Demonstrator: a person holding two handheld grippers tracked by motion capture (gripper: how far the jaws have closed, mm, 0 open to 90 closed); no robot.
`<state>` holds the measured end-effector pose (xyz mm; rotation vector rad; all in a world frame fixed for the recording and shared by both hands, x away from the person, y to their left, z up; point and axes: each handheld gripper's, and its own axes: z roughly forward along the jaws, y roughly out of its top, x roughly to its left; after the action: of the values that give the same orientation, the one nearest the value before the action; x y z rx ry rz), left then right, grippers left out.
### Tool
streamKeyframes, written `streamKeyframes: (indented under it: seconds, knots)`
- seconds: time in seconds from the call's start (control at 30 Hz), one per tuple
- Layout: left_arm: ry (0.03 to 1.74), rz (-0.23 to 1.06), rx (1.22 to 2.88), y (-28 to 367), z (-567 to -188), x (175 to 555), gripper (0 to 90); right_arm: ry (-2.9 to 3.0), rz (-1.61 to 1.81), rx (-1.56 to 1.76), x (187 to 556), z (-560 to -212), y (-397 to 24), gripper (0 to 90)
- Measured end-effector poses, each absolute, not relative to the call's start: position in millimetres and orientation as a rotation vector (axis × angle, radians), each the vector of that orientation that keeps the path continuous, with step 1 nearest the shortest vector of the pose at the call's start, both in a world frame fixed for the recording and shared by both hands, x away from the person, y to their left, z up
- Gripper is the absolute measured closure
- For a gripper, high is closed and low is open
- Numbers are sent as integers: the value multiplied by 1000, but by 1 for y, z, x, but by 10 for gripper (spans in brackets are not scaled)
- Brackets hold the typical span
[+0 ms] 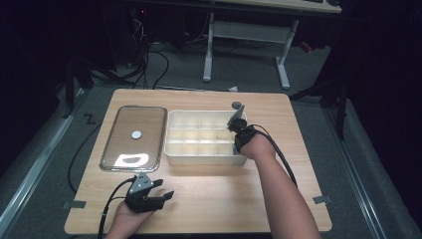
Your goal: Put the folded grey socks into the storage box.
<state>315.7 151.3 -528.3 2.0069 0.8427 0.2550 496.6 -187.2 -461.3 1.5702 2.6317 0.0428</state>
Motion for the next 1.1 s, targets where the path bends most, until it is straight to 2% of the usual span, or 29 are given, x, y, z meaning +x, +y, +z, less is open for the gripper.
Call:
streamKeyframes:
  seconds: [0.2, 0.63, 0.9, 1.1]
  knots:
    - [842, 248, 2007, 151, -528, 316, 382, 2631, -29, 1557, 499, -466, -180, 900]
    - [847, 257, 2014, 151, -529, 318, 389, 2624, 89, 1586, 495, -460, -191, 900]
    - [849, 268, 2017, 151, -529, 318, 390, 2598, 268, 1553, 481, -434, -203, 844]
    - [842, 268, 2013, 151, -527, 317, 389, 2586, 349, 1527, 468, -429, -205, 794]
